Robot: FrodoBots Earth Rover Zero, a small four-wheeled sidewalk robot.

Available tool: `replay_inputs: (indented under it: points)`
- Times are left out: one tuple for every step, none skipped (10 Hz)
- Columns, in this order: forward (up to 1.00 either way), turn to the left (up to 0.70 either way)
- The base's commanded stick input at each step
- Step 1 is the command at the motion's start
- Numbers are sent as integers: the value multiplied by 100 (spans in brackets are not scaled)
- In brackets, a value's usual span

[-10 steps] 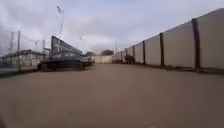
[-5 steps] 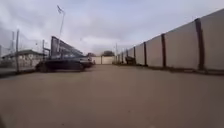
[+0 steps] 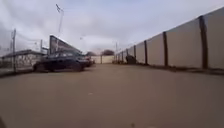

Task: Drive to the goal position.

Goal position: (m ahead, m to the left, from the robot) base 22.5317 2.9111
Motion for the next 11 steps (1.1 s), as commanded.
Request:
replay_inputs:
  points:
    - [50, 0]
    - [50, 0]
    - [50, 0]
    - [50, 0]
    - [50, 0]
    - [50, 0]
    - [50, 0]
    - [50, 0]
    - [50, 0]
    - [50, 0]
    - [50, 0]
